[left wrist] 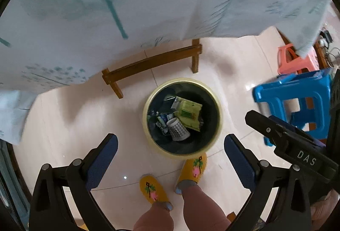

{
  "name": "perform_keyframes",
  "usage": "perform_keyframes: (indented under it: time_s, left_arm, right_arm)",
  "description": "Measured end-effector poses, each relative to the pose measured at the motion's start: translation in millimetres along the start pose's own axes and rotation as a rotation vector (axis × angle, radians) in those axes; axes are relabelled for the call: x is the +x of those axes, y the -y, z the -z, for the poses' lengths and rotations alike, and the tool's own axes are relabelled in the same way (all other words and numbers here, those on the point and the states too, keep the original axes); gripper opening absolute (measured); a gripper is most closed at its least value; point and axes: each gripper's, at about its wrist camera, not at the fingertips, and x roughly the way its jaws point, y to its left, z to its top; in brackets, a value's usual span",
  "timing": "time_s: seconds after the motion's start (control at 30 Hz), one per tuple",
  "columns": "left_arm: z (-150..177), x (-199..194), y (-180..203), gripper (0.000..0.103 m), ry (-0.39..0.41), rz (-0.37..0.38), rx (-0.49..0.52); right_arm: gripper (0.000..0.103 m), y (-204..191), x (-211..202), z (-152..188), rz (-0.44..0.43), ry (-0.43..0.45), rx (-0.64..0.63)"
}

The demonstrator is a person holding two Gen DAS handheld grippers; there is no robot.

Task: Collect trash
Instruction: 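Carry the cup and EARPLUGS box to the black bin and open both tools, then raise both tools from the bin back over the table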

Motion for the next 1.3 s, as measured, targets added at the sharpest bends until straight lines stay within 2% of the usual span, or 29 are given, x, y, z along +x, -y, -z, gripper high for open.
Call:
perform_keyframes:
  time_s: [0.17, 0.43, 0.63, 0.93, 1.3]
  left_arm:
    - [-5, -57, 6, 0.099, 0.026, 0.017, 0.038]
    - [-28, -151, 15, 0.099, 0.123, 0.037, 0.077]
    - [-45, -203, 15, 0.099, 0.184, 0.062, 0.080]
    - [-66, -257, 21, 0.099, 0.283, 0.094, 0.061]
    - [-97, -303, 19, 0.099, 0.413, 0.060, -0.015]
  right_arm:
    - [0.081, -15, -53, 0, 0.001, 0.043, -0.011]
    - [0.081, -40, -140, -4, -0.019, 0.124, -0.044]
    - [0.081, -60, -191, -10, -0.054, 0.192, -0.082]
    - [0.081, -93, -252, -32, -0.057, 0.285, -0.185]
    - [0.081, -117, -279, -75, -0.102, 0.315, -0.306]
